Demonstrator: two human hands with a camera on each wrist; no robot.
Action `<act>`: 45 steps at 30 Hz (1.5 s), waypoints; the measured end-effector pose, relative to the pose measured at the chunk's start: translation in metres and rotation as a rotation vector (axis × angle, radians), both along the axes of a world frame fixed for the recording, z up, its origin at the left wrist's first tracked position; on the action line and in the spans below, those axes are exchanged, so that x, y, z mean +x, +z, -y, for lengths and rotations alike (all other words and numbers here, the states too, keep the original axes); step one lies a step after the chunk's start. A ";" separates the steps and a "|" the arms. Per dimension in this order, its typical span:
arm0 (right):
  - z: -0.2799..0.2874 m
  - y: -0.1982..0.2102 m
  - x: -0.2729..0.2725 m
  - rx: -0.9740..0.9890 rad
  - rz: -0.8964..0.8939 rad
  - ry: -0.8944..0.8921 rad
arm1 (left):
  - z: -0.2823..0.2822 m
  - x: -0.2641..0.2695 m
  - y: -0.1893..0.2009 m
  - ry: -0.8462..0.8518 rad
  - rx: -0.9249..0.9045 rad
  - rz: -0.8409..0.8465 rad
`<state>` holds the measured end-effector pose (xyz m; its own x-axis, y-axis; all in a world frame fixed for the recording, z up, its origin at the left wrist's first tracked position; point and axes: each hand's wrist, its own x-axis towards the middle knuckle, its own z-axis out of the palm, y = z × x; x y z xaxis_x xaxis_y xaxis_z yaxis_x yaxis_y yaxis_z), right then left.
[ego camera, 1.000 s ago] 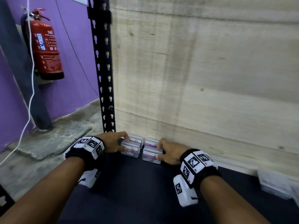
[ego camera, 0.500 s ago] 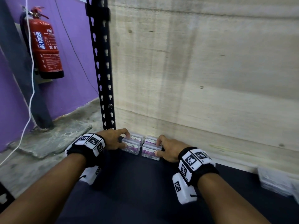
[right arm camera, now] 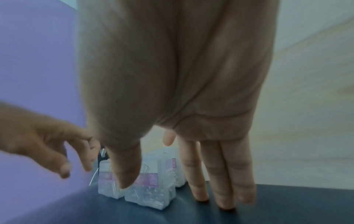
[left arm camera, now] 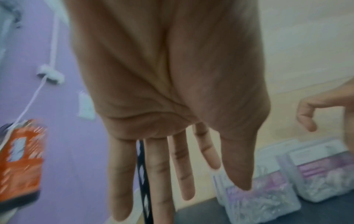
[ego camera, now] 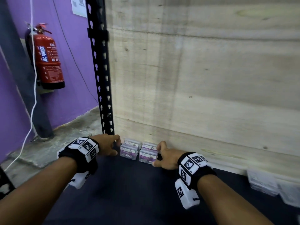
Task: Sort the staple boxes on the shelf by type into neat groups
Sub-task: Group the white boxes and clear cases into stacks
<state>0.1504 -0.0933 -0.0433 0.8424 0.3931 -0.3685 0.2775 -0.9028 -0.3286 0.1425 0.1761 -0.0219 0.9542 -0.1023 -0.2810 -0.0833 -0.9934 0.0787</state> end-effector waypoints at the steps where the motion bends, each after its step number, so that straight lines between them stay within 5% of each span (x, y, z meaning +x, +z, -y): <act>1: 0.005 0.002 -0.003 -0.001 -0.002 0.011 | 0.003 -0.004 0.007 -0.016 0.047 0.014; 12: 0.160 0.054 -0.059 -0.112 0.058 -0.088 | 0.167 -0.023 0.047 -0.345 0.048 -0.039; 25: 0.397 0.046 -0.110 -0.390 -0.008 -0.460 | 0.397 -0.010 0.014 -0.798 0.096 0.010; 35: 0.444 0.017 -0.112 -0.369 -0.058 -0.531 | 0.459 0.005 -0.023 -0.917 0.211 0.241; 45: 0.438 0.020 -0.112 -0.277 0.070 -0.549 | 0.451 -0.009 -0.018 -0.913 0.195 0.287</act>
<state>0.0387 -0.5314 -0.0237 0.9204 -0.2074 -0.3313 -0.2397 -0.9690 -0.0592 0.1334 -0.2749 -0.0396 0.5658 -0.8124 -0.1406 -0.8175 -0.5307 -0.2236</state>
